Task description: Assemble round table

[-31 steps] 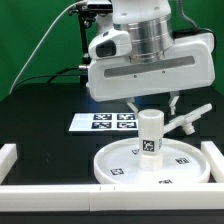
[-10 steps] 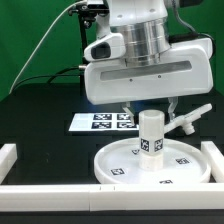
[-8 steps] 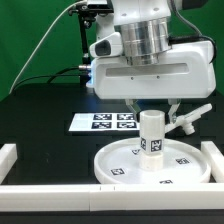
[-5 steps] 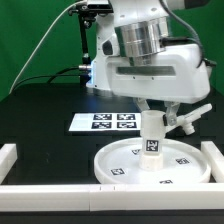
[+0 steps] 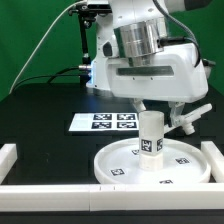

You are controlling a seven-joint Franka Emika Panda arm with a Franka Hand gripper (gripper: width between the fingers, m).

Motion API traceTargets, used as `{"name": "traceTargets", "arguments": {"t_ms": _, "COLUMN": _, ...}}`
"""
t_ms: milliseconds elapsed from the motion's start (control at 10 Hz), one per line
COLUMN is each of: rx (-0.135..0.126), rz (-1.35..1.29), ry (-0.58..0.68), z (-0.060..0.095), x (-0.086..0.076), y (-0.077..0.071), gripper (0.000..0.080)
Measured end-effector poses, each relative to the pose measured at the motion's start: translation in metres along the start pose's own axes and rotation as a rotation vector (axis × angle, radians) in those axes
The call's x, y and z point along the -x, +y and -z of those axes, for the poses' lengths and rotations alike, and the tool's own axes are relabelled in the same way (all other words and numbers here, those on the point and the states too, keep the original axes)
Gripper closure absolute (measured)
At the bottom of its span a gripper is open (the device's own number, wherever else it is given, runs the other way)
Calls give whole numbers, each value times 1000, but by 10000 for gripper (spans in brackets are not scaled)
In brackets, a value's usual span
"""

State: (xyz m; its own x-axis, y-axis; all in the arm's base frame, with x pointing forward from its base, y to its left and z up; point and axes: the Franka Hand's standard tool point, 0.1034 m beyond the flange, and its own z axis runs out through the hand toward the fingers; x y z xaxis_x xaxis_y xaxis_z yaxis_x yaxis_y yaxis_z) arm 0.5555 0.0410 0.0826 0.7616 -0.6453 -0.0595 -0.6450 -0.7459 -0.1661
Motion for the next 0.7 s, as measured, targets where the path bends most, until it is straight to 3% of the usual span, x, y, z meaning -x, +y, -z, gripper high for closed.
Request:
{"name": "traceTargets", "arguments": {"t_ms": 200, "rx": 48, "rz": 390, "ry": 22, "z": 4, "x": -5, "y": -4, "gripper": 151}}
{"name": "traceTargets", "arguments": {"t_ms": 500, "rx": 49, "rz": 598, "ry": 17, "z": 2, "x": -2, "y": -5, "gripper": 151}}
{"name": "traceTargets", "arguments": {"t_ms": 600, "rx": 65, "rz": 735, "ry": 20, "z": 3, "x": -4, "y": -4, "gripper": 151}}
{"name": "traceTargets", "arguments": {"t_ms": 700, "rx": 100, "rz": 954, "ry": 27, "z": 3, "x": -7, "y": -5, "gripper": 151}}
